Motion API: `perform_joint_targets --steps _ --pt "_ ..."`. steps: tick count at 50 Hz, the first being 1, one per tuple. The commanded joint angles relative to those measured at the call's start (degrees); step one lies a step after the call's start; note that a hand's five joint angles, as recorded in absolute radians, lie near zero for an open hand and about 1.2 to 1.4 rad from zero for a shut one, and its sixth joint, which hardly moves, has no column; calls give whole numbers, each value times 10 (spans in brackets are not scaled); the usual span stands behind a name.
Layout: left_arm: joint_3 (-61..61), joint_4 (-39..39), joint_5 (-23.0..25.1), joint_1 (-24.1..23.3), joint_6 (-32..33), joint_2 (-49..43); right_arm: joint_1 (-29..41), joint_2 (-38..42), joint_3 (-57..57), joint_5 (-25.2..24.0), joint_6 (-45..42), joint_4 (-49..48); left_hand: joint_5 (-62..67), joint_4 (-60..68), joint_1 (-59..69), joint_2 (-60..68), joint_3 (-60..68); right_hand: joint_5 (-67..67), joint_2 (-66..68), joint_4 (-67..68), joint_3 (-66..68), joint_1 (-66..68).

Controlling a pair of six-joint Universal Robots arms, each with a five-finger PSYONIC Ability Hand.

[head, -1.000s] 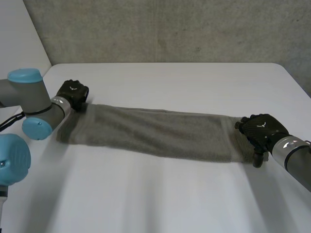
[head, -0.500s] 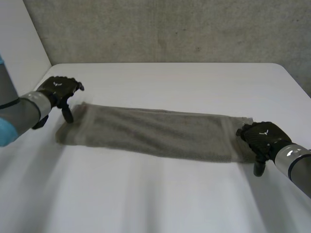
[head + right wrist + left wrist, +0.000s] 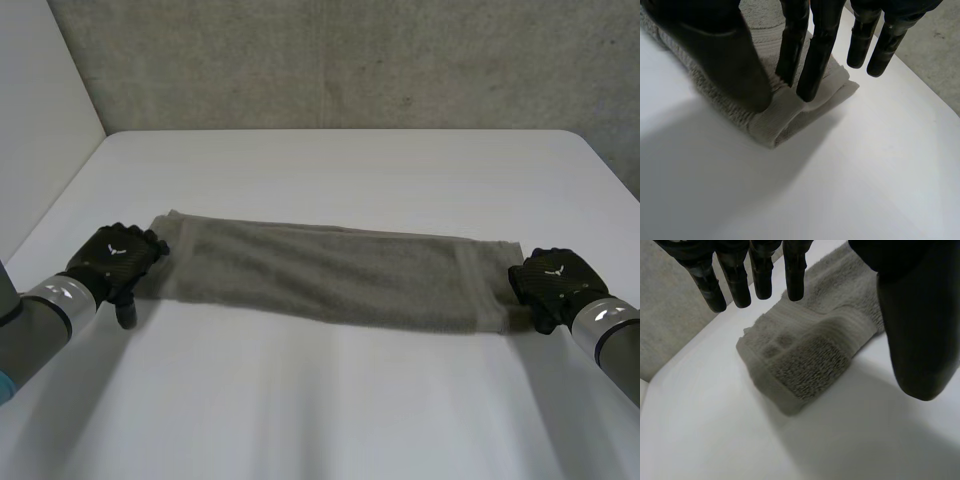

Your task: Fold the towel.

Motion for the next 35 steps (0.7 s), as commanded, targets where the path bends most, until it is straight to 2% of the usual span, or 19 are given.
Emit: perform_joint_targets --steps 1,18,23,30,31,32,33,35 --pt "-2 34 -3 1 14 -15 1 5 0 -16 0 2 4 -38 -26 0 -33 146 141 -44 -30 139" --pt "4 42 -2 1 17 -37 -45 -4 5 -37 -1 29 7 -38 -22 3 -33 146 141 -44 -30 139" --pt "12 61 -6 1 17 -50 -85 -15 1 -54 -7 44 14 -38 -16 10 -33 146 141 -44 -30 139" --pt "9 63 -19 0 16 -49 -106 -17 -2 -74 -11 45 29 -38 0 25 -33 146 141 -44 -30 139" --pt "7 63 -20 -2 16 -47 -105 -17 -2 -74 -10 46 29 -38 0 25 -33 110 105 -44 -30 103" --pt "7 63 -20 -2 16 -47 -105 -17 0 -72 -8 48 29 -38 0 25 -33 -79 -84 -44 -30 -86" --pt "4 63 -21 -4 14 -44 -105 -17 0 -72 -8 48 29 -38 0 25 -33 -81 -85 -44 -30 -88" --pt "3 62 -21 -7 14 -44 -104 -17 5 -75 0 48 29 -38 0 25 -33 -200 -204 -44 -30 -207"
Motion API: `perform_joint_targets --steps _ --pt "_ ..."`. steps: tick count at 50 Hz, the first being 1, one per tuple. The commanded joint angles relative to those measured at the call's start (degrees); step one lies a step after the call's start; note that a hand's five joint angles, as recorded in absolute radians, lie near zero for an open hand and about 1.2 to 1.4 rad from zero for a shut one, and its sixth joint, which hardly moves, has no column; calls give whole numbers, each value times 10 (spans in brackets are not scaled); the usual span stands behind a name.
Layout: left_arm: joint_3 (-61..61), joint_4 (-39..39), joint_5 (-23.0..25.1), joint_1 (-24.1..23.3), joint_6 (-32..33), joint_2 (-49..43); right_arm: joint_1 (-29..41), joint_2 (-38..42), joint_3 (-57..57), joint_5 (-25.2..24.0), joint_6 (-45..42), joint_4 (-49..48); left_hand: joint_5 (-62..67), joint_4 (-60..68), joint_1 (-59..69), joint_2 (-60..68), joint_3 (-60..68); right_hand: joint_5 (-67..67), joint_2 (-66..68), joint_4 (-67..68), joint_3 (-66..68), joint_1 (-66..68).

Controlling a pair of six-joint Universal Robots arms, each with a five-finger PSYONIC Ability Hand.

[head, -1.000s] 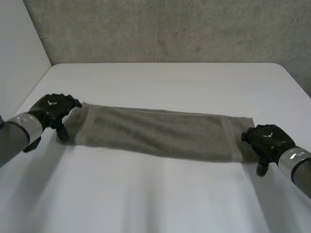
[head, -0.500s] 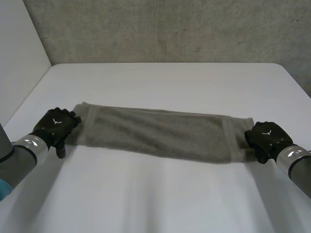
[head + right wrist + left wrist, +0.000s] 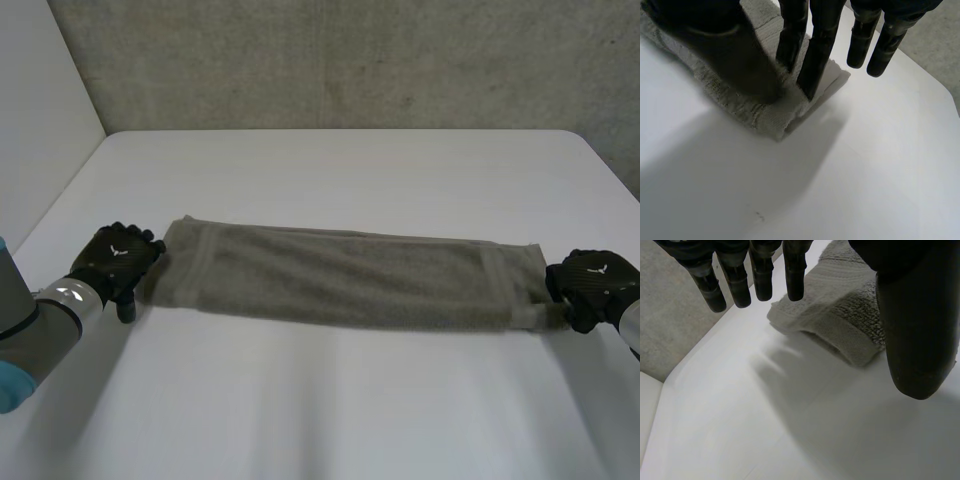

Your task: Fold the towel.

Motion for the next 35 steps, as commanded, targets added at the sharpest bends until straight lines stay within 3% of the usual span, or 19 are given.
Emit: perform_joint_targets --steps 1,3,20,25,29,35 --pt "-8 -2 -5 -7 -2 7 -1 0 6 -6 9 2 6 -38 0 14 -33 -242 -214 -44 -30 -230" --pt "-9 -4 -6 -8 -5 9 7 -3 12 -6 9 1 6 -38 0 14 -33 -295 -268 -44 -30 -284" --pt "-19 -2 -3 -7 -7 13 11 4 16 -7 10 -28 6 -38 0 14 -33 -287 -259 -44 -30 -276" --pt "-19 -2 -4 -7 -7 13 13 21 14 -6 10 -41 4 -38 -2 12 -33 -153 -125 -44 -30 -141" --pt "-19 -2 -4 -7 -8 14 15 40 5 -5 9 -41 4 -38 -2 12 -33 103 131 -44 -30 114" --pt "-19 -3 -4 -3 -8 19 8 37 1 -4 10 -33 4 -38 -2 12 -33 104 132 -44 -30 115"
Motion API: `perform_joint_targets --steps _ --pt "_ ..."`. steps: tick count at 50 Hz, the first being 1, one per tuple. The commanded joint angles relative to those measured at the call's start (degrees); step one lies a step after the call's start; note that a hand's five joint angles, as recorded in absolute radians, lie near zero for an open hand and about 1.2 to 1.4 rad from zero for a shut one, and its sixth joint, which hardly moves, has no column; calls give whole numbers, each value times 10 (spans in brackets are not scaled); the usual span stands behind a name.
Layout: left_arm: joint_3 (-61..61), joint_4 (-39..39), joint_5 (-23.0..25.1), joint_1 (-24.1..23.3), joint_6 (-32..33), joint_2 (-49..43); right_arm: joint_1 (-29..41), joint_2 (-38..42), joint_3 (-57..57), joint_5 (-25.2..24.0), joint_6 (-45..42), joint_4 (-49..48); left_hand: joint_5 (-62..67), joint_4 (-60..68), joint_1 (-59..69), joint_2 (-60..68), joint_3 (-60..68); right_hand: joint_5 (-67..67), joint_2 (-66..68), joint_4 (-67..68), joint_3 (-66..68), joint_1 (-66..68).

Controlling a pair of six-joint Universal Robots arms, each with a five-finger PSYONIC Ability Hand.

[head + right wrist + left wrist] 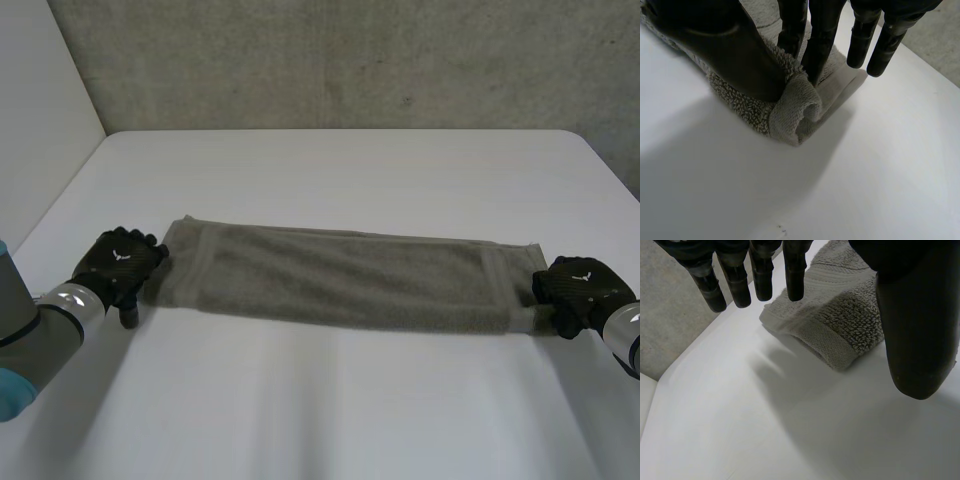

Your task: Fold the towel.

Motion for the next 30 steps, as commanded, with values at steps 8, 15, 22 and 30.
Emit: perform_joint_targets --steps 8,15,22,30 --pt "-7 -3 0 9 -1 23 -51 -19 -14 -10 -8 36 -1 -38 -7 7 -33 38 60 -44 -30 45" --pt "-14 -3 -1 9 -1 42 -137 -31 -71 -30 -33 68 -11 -38 -17 -3 -33 38 60 -44 -30 45" --pt "-20 -5 0 24 -1 69 -141 -34 -215 -38 -54 148 -28 -38 -34 -20 -33 38 60 -44 -30 45" --pt "-20 -8 -1 24 -7 84 45 -42 -314 4 -25 180 -33 -38 -39 -25 -33 38 60 -44 -30 45"
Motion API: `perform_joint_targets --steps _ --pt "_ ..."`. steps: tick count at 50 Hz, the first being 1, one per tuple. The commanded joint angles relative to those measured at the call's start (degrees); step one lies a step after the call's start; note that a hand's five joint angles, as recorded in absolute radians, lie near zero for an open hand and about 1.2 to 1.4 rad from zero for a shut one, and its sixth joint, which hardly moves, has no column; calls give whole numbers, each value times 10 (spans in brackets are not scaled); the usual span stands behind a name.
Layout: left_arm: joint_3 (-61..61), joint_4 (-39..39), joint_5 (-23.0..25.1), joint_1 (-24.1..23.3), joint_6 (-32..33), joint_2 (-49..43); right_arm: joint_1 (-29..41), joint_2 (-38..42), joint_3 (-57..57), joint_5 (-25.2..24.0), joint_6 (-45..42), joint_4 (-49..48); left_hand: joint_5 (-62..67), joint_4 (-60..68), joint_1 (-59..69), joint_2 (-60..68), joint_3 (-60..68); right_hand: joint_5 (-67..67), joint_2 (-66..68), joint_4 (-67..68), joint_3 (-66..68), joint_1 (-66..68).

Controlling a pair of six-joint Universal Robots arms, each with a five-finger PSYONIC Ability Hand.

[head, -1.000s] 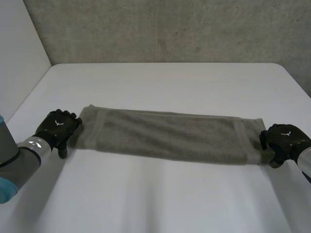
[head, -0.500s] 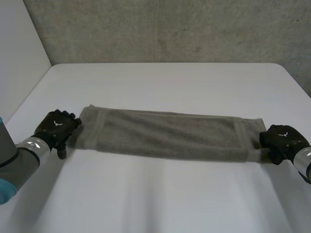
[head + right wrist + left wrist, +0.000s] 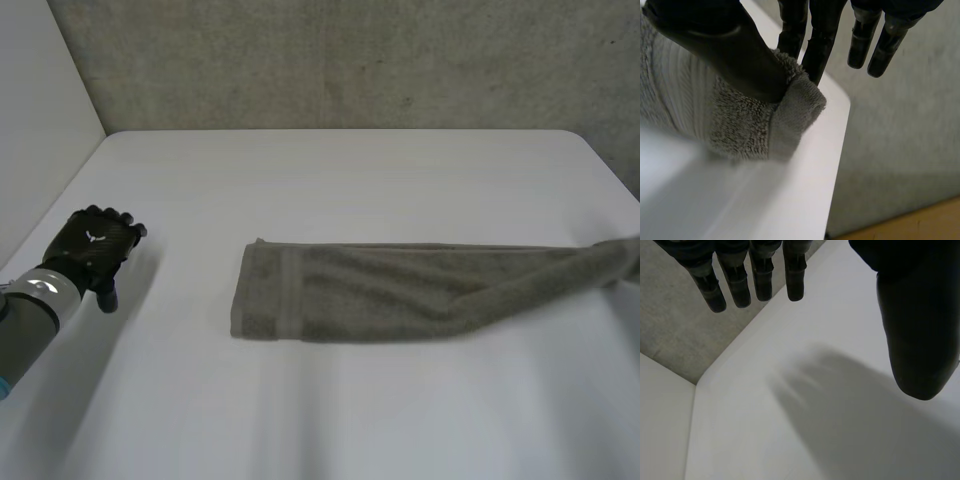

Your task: Fold the towel.

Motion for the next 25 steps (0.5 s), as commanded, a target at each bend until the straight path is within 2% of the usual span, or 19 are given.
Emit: perform_joint_targets --steps 1,3,4,5,6,8,9,11,12,14,15,17,18,19,20,21,22,25 --pt "-1 -3 0 0 -5 13 164 -5 -85 42 24 24 -18 -38 -39 -24 -33 37 58 -44 -30 43" --pt "0 -7 0 -3 -17 19 284 8 -119 84 22 23 -22 -38 -42 -27 -33 37 58 -44 -30 43" --pt "0 -7 0 -3 -17 19 284 8 -119 84 22 23 -22 -38 -42 -27 -33 37 58 -44 -30 43" --pt "1 -9 1 -4 -26 21 342 23 -135 104 20 22 -23 -38 -44 -29 -33 37 58 -44 -30 43" --pt "4 -9 0 -5 -38 22 342 23 -136 104 20 22 -25 -38 -46 -30 -33 37 58 -44 -30 43" --pt "4 -9 0 -7 -49 23 447 64 -175 129 20 13 -30 -38 -51 -35 -33 37 58 -44 -30 43" --pt "7 -11 1 -9 -64 25 448 65 -175 130 20 13 -32 -38 -53 -37 -33 37 58 -44 -30 43" --pt "10 -15 1 -12 -80 29 540 122 -207 144 20 1 -34 -38 -54 -39 -33 37 58 -44 -30 43" --pt "12 -17 1 -18 -93 36 540 122 -208 144 20 1 -37 -38 -58 -42 -33 37 58 -44 -30 43" --pt "18 -21 1 -26 -109 43 604 186 -238 151 20 -9 -37 -38 -58 -42 -33 37 58 -44 -30 43" --pt "18 -21 1 -27 -109 43 604 186 -238 151 20 -9 -37 -38 -58 -42 -33 37 58 -44 -30 43" --pt "26 -25 0 -41 -134 54 646 253 -263 169 17 -10 -37 -38 -58 -42 -33 37 58 -44 -30 43" --pt "26 -25 0 -42 -134 54 646 254 -263 169 17 -10 -37 -38 -58 -42 -33 37 58 -44 -30 43" --pt "30 -27 0 -48 -142 58 658 279 -271 186 14 -11 -39 -38 -59 -44 -33 -51 -29 -44 -30 -45" --pt "34 -28 0 -56 -150 64 664 297 -271 205 2 -13 -39 -38 -59 -44 -33 -488 -466 -44 -30 -482" --pt "34 -28 0 -56 -150 64 664 297 -271 205 2 -13 -39 -38 -59 -44 -33 -492 -471 -44 -30 -486" --pt "38 -29 -1 -66 -156 68 666 300 -267 219 -13 -13 -39 -38 -59 -44 -33 -663 -642 -44 -30 -657" --pt "45 -28 -1 -87 -160 72 666 278 -253 228 -21 -16 -39 -38 -59 -44 -33 -663 -642 -44 -30 -657"
